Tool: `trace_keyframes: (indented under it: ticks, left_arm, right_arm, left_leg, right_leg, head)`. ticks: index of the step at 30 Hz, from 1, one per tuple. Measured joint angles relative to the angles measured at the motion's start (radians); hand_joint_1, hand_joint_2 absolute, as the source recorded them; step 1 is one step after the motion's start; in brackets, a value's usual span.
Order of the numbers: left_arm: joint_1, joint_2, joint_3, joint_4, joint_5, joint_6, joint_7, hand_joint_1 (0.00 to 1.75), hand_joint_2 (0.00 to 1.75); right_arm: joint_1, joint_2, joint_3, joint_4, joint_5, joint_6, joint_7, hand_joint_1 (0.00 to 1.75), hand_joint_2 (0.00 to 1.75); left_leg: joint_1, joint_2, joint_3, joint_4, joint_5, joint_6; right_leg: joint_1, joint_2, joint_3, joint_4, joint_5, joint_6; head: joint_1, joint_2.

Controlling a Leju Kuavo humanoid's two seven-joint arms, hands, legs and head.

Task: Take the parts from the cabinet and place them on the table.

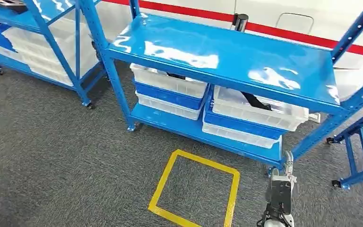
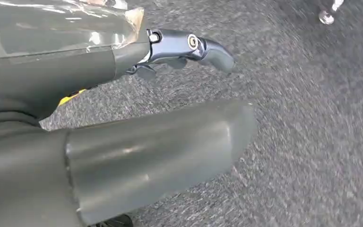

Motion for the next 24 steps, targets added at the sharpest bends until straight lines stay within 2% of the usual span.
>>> trace_keyframes:
  ticks: [1,2,3,4,5,6,7,8,9,10,11,12,13,14,15,16,17,18,19,20,21,22,23,24]
  left_arm:
    - [0.000,0.000,0.000,0.000,0.000,0.000,0.000,0.00,0.00]
    - [0.000,-0.001,0.000,0.000,0.000,0.000,0.000,0.00,0.00]
    - [0.000,-0.002,0.000,0.000,0.000,0.000,0.000,0.00,0.00]
    - [-0.001,-0.003,0.000,0.000,0.000,0.000,0.000,0.00,0.00]
    - [-0.001,-0.003,0.000,0.000,-0.001,0.000,0.000,0.00,0.00]
    - [-0.001,0.001,0.000,-0.001,-0.003,0.003,0.001,0.00,0.00]
    - [0.000,-0.001,0.000,0.000,-0.006,0.007,0.005,0.00,0.00]
    - [-0.002,0.000,0.000,-0.001,-0.009,0.013,0.008,0.00,0.00]
    - [-0.005,0.000,0.000,-0.001,-0.010,0.016,0.014,0.00,0.00]
    - [-0.008,-0.001,0.000,-0.001,-0.011,0.018,0.016,0.00,0.00]
    - [-0.009,-0.004,0.000,0.000,-0.014,0.019,0.021,0.00,0.00]
    - [-0.009,-0.003,0.000,0.000,-0.020,0.024,0.028,0.00,0.00]
    - [-0.008,-0.006,0.000,0.001,-0.022,0.030,0.034,0.00,0.00]
    - [-0.006,-0.006,0.000,0.003,-0.024,0.037,0.041,0.00,0.00]
    - [-0.002,-0.005,0.001,0.004,-0.024,0.042,0.048,0.00,0.00]
    - [0.004,-0.005,0.002,0.006,-0.029,0.050,0.057,0.00,0.00]
    - [0.008,-0.005,0.002,0.007,-0.032,0.057,0.068,0.00,0.00]
    - [0.011,-0.005,0.002,0.009,-0.036,0.062,0.076,0.00,0.00]
    - [0.012,-0.006,0.002,0.010,-0.043,0.070,0.087,0.00,0.00]
    - [0.012,-0.006,0.002,0.011,-0.045,0.073,0.094,0.00,0.00]
    - [0.012,-0.006,0.002,0.011,-0.050,0.077,0.100,0.00,0.00]
    - [0.013,-0.005,0.002,0.012,-0.053,0.081,0.108,0.00,0.00]
    - [0.012,-0.005,0.002,0.014,-0.058,0.086,0.116,0.00,0.00]
    - [0.012,-0.005,0.002,0.015,-0.061,0.089,0.124,0.00,0.00]
  right_arm:
    - [0.001,0.000,-0.003,0.006,0.000,0.000,0.000,0.00,0.00]
    - [0.001,0.000,-0.006,0.012,0.000,0.000,0.000,0.00,0.00]
    - [0.001,-0.001,-0.008,0.015,0.000,0.000,0.000,0.00,0.00]
    - [-0.001,-0.001,-0.011,0.021,0.015,-0.011,0.005,0.00,0.00]
    - [-0.008,-0.001,-0.016,0.033,0.033,-0.025,0.014,0.00,0.00]
    - [-0.022,-0.001,-0.022,0.057,0.077,-0.065,0.032,0.00,0.00]
    - [-0.047,-0.006,-0.032,0.093,0.134,-0.117,0.052,0.00,0.00]
    - [-0.070,-0.009,-0.041,0.156,0.191,-0.169,0.079,0.00,0.00]
    - [-0.092,-0.022,-0.055,0.229,0.251,-0.220,0.106,0.00,0.00]
    - [-0.105,-0.035,-0.069,0.295,0.297,-0.240,0.131,0.00,0.00]
    - [-0.125,-0.049,-0.091,0.364,0.366,-0.254,0.162,0.00,0.00]
    - [-0.156,-0.060,-0.125,0.467,0.460,-0.259,0.215,0.00,0.00]
    - [-0.189,-0.072,-0.157,0.554,0.529,-0.259,0.269,0.00,0.00]
    - [-0.202,-0.082,-0.191,0.647,0.588,-0.257,0.342,0.00,0.00]
    - [-0.204,-0.085,-0.207,0.699,0.610,-0.248,0.390,0.00,0.00]
    - [-0.204,-0.090,-0.216,0.761,0.633,-0.227,0.445,0.00,0.00]
    - [-0.203,-0.094,-0.227,0.830,0.645,-0.197,0.511,0.00,0.00]
    - [-0.198,-0.096,-0.236,0.873,0.648,-0.175,0.556,0.00,0.00]
    - [-0.192,-0.097,-0.249,0.917,0.653,-0.144,0.607,0.00,0.00]
    - [-0.186,-0.097,-0.257,0.946,0.655,-0.126,0.631,0.00,0.00]
    - [-0.180,-0.095,-0.262,0.973,0.657,-0.113,0.645,0.00,0.00]
    - [-0.180,-0.090,-0.267,0.998,0.658,-0.099,0.658,0.00,0.00]
    - [-0.179,-0.091,-0.275,1.021,0.658,-0.085,0.673,0.00,0.00]
    - [-0.176,-0.092,-0.280,1.037,0.653,-0.073,0.687,0.00,0.00]
  left_leg:
    - [0.000,0.014,-0.001,0.000,0.000,0.000]
    - [0.001,0.027,0.000,0.000,-0.001,-0.002]
    - [0.003,0.039,0.001,0.001,-0.003,-0.004]
    - [0.006,0.051,0.004,0.001,-0.006,-0.008]
    - [0.006,0.062,0.008,0.002,-0.009,-0.015]
    - [-0.002,0.073,0.014,0.005,-0.015,-0.023]
    - [-0.006,0.084,0.017,0.008,-0.024,-0.033]
    - [-0.008,0.094,0.023,0.006,-0.026,-0.037]
    - [-0.004,0.105,0.028,0.006,-0.028,-0.038]
    - [0.000,0.116,0.031,0.005,-0.029,-0.042]
    - [0.008,0.119,0.031,0.008,-0.035,-0.050]
    - [0.013,0.066,0.025,0.032,-0.058,-0.054]
    - [0.013,0.016,-0.005,0.098,-0.104,-0.052]
    - [0.012,-0.006,-0.044,0.178,-0.147,-0.053]
    - [0.012,-0.015,-0.085,0.259,-0.181,-0.053]
    - [0.012,-0.016,-0.117,0.319,-0.195,-0.052]
    - [0.011,-0.017,-0.128,0.327,-0.181,-0.048]
    - [0.011,-0.019,-0.118,0.292,-0.147,-0.044]
    - [0.011,-0.024,-0.088,0.219,-0.096,-0.037]
    - [0.011,-0.041,-0.049,0.132,-0.049,-0.030]
    - [0.011,-0.087,-0.016,0.058,-0.016,-0.021]
    - [0.010,-0.105,-0.006,0.028,-0.020,-0.019]
    - [0.006,-0.085,-0.006,0.029,-0.021,-0.023]
    - [0.000,-0.077,-0.005,0.030,-0.022,-0.021]
  right_leg:
    - [-0.003,-0.001,-0.024,0.050,-0.009,0.007]
    - [-0.006,-0.004,-0.021,0.043,-0.001,0.016]
    - [-0.010,-0.009,0.010,-0.012,0.024,0.029]
    - [-0.014,-0.021,0.061,-0.106,0.058,0.042]
    - [-0.019,-0.052,0.114,-0.201,0.088,0.052]
    - [-0.018,-0.122,0.150,-0.270,0.098,0.049]
    - [-0.008,-0.112,0.158,-0.271,0.106,0.036]
    - [-0.009,-0.094,0.156,-0.270,0.106,0.024]
    - [-0.008,-0.085,0.153,-0.270,0.107,0.020]
    - [-0.005,-0.071,0.152,-0.270,0.106,0.013]
    - [-0.018,-0.058,0.156,-0.274,0.111,0.001]
    - [-0.017,-0.047,0.155,-0.275,0.113,-0.002]
    - [-0.016,-0.034,0.153,-0.274,0.116,-0.013]
    - [-0.015,-0.026,0.152,-0.274,0.116,-0.017]
    - [-0.012,-0.016,0.152,-0.274,0.116,-0.018]
    - [-0.009,-0.002,0.152,-0.274,0.116,-0.018]
    - [-0.008,0.012,0.153,-0.273,0.116,-0.018]
    - [-0.007,0.026,0.154,-0.273,0.116,-0.017]
    - [-0.006,0.040,0.156,-0.273,0.116,-0.017]
    - [-0.006,0.053,0.157,-0.273,0.116,-0.017]
    - [-0.007,0.063,0.156,-0.273,0.116,-0.016]
    - [0.006,0.074,0.153,-0.265,0.116,-0.013]
    - [-0.002,0.087,0.149,-0.267,0.118,-0.009]
    - [-0.003,0.097,0.145,-0.271,0.121,0.000]
  head:
    - [0.001,0.000]
    - [0.000,0.000]
    - [0.001,0.000]
    - [0.001,0.000]
    - [0.001,0.000]
    - [0.006,0.000]
    - [0.005,0.000]
    - [-0.007,0.000]
    - [-0.009,0.000]
    - [-0.010,0.000]
    - [-0.010,0.000]
    - [-0.010,0.000]
    - [-0.010,0.000]
    - [-0.013,0.000]
    - [-0.012,0.000]
    - [-0.013,0.000]
    - [-0.013,0.000]
    - [-0.013,0.000]
    - [-0.013,0.000]
    - [-0.013,0.000]
    - [-0.013,0.000]
    - [-0.013,0.000]
    - [-0.013,0.000]
    - [-0.012,0.000]
